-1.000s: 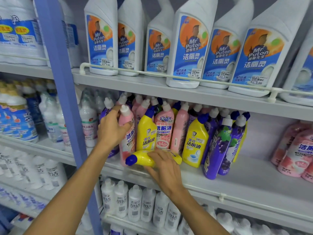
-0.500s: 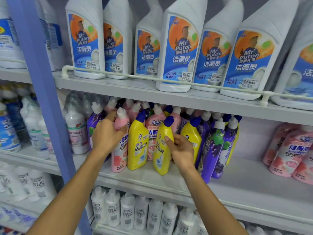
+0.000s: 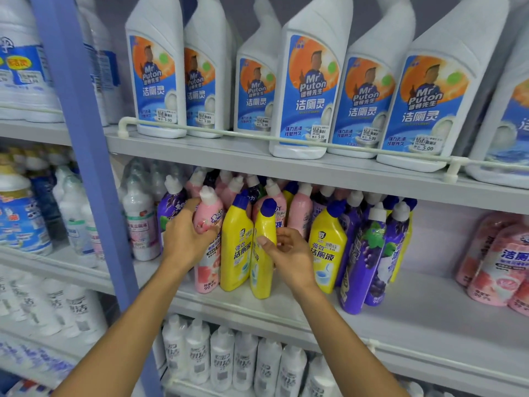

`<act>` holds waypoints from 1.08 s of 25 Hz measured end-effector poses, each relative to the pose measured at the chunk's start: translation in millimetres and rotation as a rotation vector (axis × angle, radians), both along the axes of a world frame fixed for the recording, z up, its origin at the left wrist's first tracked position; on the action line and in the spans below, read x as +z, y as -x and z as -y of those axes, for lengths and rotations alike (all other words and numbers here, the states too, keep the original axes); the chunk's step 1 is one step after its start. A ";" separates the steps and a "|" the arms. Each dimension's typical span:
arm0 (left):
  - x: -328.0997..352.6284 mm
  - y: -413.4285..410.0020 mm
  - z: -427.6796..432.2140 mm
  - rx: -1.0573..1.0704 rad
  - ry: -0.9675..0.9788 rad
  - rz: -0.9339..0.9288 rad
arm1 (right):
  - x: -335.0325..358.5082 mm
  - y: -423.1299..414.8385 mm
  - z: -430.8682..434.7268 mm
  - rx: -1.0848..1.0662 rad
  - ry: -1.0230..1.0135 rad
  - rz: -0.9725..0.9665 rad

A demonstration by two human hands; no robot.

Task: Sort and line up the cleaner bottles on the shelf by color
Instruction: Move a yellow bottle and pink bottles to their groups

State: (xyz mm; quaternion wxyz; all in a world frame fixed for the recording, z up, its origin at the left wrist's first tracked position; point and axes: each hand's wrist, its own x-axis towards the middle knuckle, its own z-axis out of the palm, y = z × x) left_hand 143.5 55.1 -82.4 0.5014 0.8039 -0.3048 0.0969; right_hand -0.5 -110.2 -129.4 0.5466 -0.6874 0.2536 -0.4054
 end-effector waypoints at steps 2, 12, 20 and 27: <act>-4.2 -4.2 -9.1 0.000 0.007 -0.011 | 15.3 11.8 16.5 -0.042 0.007 0.066; -4.0 -1.7 -28.8 -0.118 0.058 -0.093 | 71.7 -40.4 73.2 -0.366 0.420 -0.338; -10.2 -0.5 -28.9 -0.116 0.165 -0.080 | 37.6 15.6 14.7 -0.375 0.369 -0.019; 10.4 39.0 -59.5 -0.107 0.352 -0.075 | 27.2 58.1 21.5 -0.371 0.298 0.029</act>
